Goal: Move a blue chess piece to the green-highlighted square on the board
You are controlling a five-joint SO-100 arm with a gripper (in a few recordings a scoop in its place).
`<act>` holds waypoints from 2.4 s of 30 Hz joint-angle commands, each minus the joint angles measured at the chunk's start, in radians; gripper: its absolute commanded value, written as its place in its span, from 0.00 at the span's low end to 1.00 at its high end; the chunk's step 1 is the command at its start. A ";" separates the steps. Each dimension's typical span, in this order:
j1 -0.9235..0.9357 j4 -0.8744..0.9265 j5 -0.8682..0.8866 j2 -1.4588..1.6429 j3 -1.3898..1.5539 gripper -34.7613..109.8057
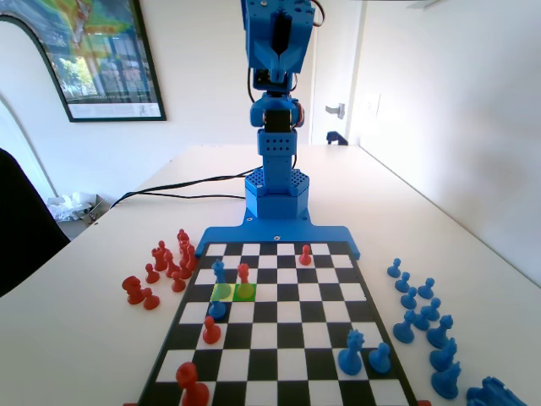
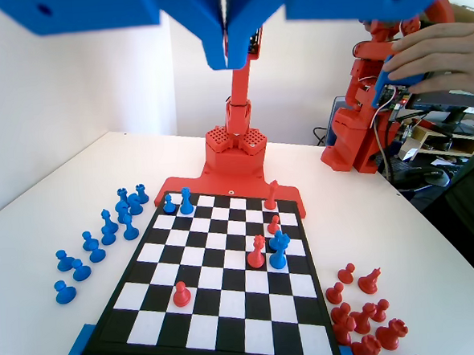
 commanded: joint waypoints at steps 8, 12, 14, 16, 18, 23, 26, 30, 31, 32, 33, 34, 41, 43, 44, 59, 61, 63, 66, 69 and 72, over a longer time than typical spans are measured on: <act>0.009 -0.015 -0.002 0.003 0.008 0.25; 0.009 -0.015 -0.002 0.003 0.008 0.25; 0.009 -0.015 -0.002 0.003 0.008 0.25; 0.009 -0.015 -0.002 0.003 0.008 0.25; 0.009 -0.015 -0.002 0.003 0.008 0.25; 0.009 -0.015 -0.002 0.003 0.008 0.25; 0.009 -0.015 -0.002 0.003 0.008 0.25; 0.009 -0.015 -0.002 0.003 0.008 0.25; 0.009 -0.015 -0.002 0.003 0.008 0.25; 0.009 -0.014 -0.002 0.003 0.006 0.25; 0.009 -0.014 -0.002 0.003 0.006 0.25; 0.009 -0.014 -0.002 0.003 0.006 0.25; 0.003 -0.012 0.008 0.003 0.005 0.25; 0.002 -0.012 0.009 0.002 0.005 0.25; 0.002 -0.014 0.009 0.002 0.005 0.25; -0.018 -0.034 0.092 -0.160 -0.133 0.25; -0.011 -0.014 0.104 -0.202 -0.176 0.25; 0.000 0.029 0.123 -0.273 -0.249 0.26; 0.020 0.118 0.144 -0.410 -0.393 0.28; 0.058 0.167 0.167 -0.525 -0.506 0.29; 0.107 0.167 0.175 -0.606 -0.561 0.30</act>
